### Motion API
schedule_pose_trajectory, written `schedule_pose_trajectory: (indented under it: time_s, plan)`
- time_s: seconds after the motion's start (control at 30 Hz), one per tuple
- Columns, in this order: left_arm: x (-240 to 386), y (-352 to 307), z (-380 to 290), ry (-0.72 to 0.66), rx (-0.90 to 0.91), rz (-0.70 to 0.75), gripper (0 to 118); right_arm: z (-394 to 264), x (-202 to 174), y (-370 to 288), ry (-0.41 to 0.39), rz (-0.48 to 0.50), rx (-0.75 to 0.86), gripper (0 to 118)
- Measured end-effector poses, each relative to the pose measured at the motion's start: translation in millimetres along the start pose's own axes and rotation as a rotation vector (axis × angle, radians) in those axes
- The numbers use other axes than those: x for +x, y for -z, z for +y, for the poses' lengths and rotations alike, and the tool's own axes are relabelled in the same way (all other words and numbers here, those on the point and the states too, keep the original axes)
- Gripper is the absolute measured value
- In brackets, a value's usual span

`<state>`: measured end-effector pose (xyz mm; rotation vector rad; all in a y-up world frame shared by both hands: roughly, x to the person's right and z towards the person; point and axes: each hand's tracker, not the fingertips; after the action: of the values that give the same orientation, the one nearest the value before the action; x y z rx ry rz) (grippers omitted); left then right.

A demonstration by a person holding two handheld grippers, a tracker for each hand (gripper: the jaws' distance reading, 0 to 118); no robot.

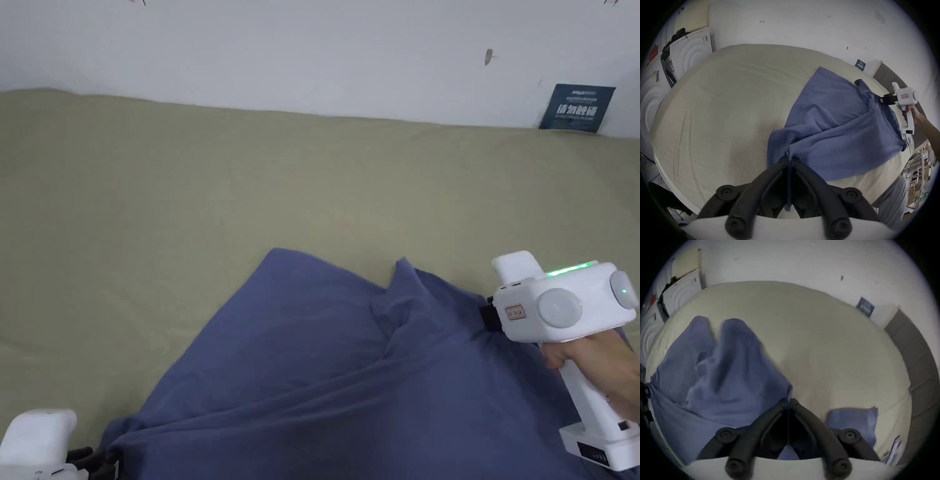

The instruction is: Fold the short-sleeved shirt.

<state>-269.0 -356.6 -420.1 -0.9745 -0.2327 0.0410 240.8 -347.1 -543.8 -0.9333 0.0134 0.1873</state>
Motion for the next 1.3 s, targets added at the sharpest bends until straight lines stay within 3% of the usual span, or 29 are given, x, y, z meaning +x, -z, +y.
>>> schedule_pose_trajectory:
  time_s: [0.3,0.7,0.97,1.07,1.3]
  plan:
    - [31,-64,33,0.025,0.167,0.001,3,-17,29,-163,0.051,-0.059,0.282,1]
    - [98,-169,159,0.092,0.423,0.014,3,-16,79,-362,0.157,-0.217,0.596,1]
    - [130,-208,243,0.12,0.505,0.089,3,26,103,-412,0.194,-0.292,0.672,1]
    - [136,-217,272,0.12,0.518,0.116,3,54,107,-413,0.201,-0.353,0.688,1]
    - [154,-217,332,0.153,0.549,0.216,3,124,127,-390,0.241,-0.373,0.702,1]
